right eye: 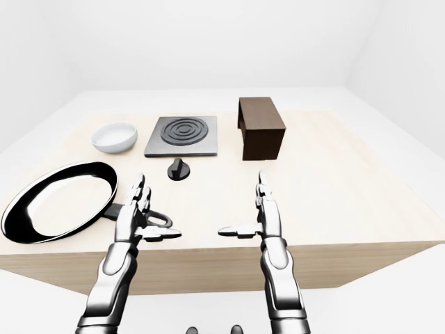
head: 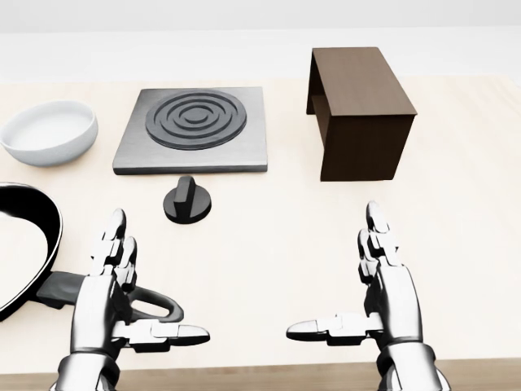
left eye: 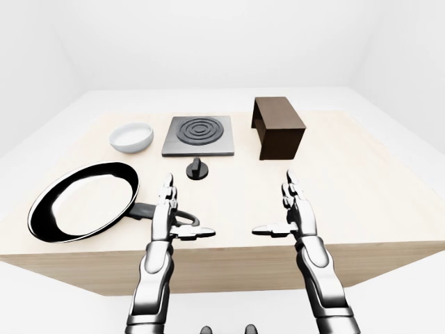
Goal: Turn on the stove.
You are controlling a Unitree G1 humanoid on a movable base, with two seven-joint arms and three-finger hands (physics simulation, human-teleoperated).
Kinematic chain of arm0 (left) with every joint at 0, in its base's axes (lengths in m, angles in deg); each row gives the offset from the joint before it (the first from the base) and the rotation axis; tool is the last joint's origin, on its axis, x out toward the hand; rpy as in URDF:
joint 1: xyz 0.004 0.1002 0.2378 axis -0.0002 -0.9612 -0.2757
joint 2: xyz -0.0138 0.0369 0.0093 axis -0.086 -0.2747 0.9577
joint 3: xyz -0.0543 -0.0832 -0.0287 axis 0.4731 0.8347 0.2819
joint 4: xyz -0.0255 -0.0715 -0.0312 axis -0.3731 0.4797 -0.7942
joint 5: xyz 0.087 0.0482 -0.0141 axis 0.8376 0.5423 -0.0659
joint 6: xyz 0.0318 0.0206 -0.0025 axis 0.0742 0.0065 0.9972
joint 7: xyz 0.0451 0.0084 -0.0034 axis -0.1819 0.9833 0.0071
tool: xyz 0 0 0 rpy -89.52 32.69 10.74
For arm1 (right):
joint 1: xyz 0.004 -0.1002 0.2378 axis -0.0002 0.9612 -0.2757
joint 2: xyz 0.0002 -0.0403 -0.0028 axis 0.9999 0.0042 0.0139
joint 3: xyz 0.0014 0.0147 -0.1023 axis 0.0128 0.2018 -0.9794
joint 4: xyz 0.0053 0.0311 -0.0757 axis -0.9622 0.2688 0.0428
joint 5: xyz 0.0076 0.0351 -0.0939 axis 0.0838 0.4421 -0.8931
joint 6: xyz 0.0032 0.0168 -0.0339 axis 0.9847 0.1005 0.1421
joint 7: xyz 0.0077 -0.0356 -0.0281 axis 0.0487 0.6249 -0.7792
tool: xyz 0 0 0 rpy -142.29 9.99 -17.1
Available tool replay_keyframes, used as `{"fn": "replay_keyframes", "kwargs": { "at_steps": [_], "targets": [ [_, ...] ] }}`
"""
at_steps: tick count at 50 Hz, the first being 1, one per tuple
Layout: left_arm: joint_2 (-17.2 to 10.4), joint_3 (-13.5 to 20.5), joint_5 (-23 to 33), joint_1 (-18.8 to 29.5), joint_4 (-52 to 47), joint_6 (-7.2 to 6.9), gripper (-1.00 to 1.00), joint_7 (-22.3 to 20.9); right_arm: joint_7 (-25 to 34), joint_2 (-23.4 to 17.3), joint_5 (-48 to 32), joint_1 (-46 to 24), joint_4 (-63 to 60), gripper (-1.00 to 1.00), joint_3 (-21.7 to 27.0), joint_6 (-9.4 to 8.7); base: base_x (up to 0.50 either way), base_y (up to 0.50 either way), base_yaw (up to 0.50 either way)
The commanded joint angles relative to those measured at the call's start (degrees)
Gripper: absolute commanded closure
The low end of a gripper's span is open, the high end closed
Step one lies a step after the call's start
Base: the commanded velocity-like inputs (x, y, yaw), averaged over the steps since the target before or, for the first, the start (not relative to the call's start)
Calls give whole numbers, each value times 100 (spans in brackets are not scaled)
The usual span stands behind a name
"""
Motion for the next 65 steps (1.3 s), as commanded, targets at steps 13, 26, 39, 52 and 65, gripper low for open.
{"fn": "replay_keyframes", "kwargs": {
  "at_steps": [13, 26, 39, 52, 65],
  "targets": [
    [-97, 217, -97, 57, -67, -77, -100, -106, 158, -200, 485, 72, -951, -100, 618, -475, 0, 0, 0],
    [-104, 222, -60, 119, 112, 30, -100, -61, 94, -650, 2215, 304, -2707, -100, 2696, -475, 0, 0, 0],
    [-117, 232, -51, 147, 221, 97, -100, -50, -19, -767, 2898, 389, -3088, -100, 3363, -475, 0, 0, 0],
    [-114, 217, -30, 135, 229, 113, -100, -49, 15, -773, 2816, 351, -3086, -100, 3263, -475, 14, 0, 0],
    [-107, 206, -14, 126, 245, 122, -100, -40, 27, -753, 2685, 334, -3041, -100, 3172, -475, 50, 0, 0]
  ]
}}
